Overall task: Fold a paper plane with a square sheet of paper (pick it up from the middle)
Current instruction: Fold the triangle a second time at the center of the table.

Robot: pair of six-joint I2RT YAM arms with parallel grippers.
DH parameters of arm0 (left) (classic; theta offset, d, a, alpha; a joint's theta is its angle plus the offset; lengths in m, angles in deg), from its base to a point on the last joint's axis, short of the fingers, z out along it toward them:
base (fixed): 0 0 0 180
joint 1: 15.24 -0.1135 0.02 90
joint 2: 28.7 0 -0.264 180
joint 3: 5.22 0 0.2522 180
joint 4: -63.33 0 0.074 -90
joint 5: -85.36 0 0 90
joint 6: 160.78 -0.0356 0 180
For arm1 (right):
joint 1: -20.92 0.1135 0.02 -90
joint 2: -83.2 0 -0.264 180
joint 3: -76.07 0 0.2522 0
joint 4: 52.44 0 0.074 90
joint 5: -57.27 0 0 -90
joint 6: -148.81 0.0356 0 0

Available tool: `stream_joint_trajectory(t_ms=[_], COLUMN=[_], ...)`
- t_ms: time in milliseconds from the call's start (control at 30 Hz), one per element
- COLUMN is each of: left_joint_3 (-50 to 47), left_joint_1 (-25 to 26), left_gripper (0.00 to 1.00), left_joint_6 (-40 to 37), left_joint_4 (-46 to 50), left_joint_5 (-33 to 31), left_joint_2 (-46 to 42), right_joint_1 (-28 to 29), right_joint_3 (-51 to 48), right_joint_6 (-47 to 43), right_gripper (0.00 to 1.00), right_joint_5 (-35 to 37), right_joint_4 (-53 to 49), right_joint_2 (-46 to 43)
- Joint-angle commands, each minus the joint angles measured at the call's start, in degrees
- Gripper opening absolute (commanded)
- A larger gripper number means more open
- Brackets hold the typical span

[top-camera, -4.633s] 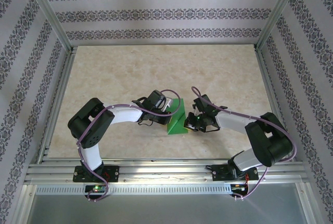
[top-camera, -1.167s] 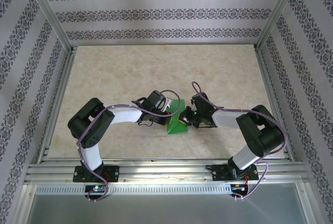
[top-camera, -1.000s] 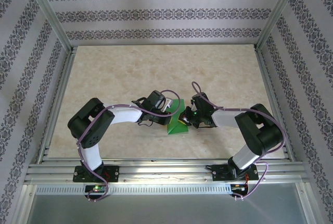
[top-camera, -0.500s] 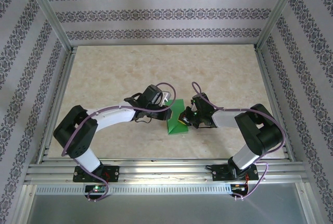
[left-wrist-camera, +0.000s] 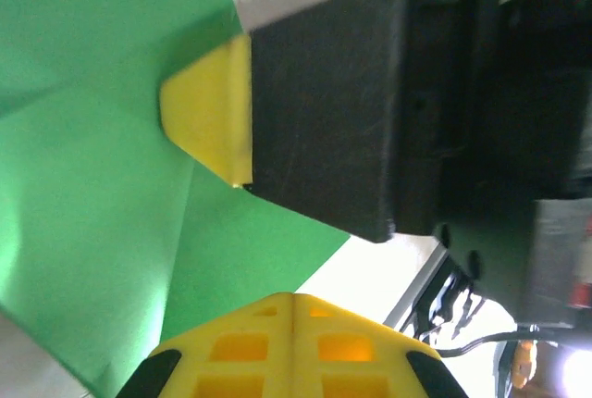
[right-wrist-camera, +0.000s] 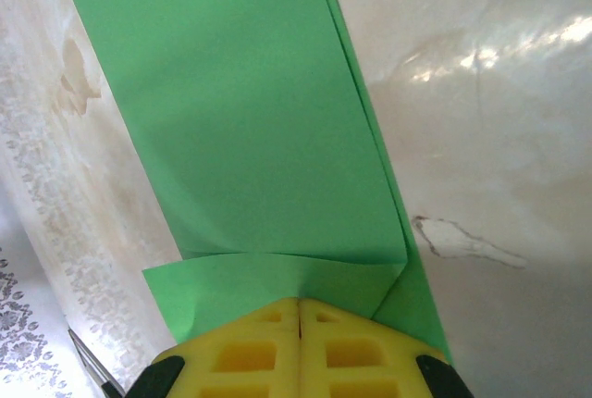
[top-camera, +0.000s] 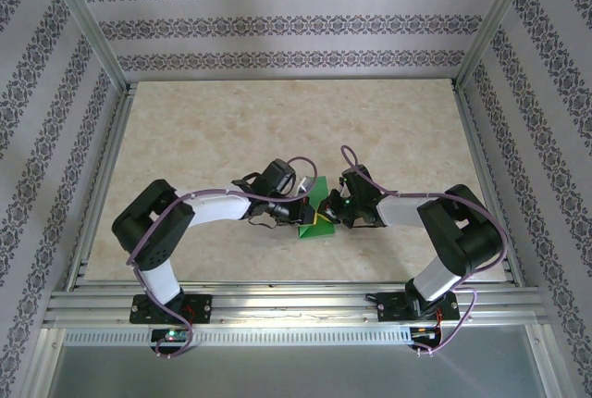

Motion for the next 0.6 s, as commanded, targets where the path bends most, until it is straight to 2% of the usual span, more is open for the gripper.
stream_joint_trajectory(t_ms=[0, 567], left_joint_3=[2.3, -1.2], left_joint_1=[1.0, 1.0], left_gripper=[0.0, 0.0], left_joint_6=[1.4, -1.4], left_joint_4=[-1.8, -0.5], left_joint_5=[1.9, -3.4], left_joint_2=[1.7, 4.0], right_joint_1=[-0.8, -1.1], right_joint_3=[-1.5, -2.5], right_joint_6=[-0.4, -0.9], right_gripper=[0.0, 0.0], right_joint_5=[1.5, 1.6], right_joint_4=[-3.6, -4.0], right_joint_2=[1.4, 1.3])
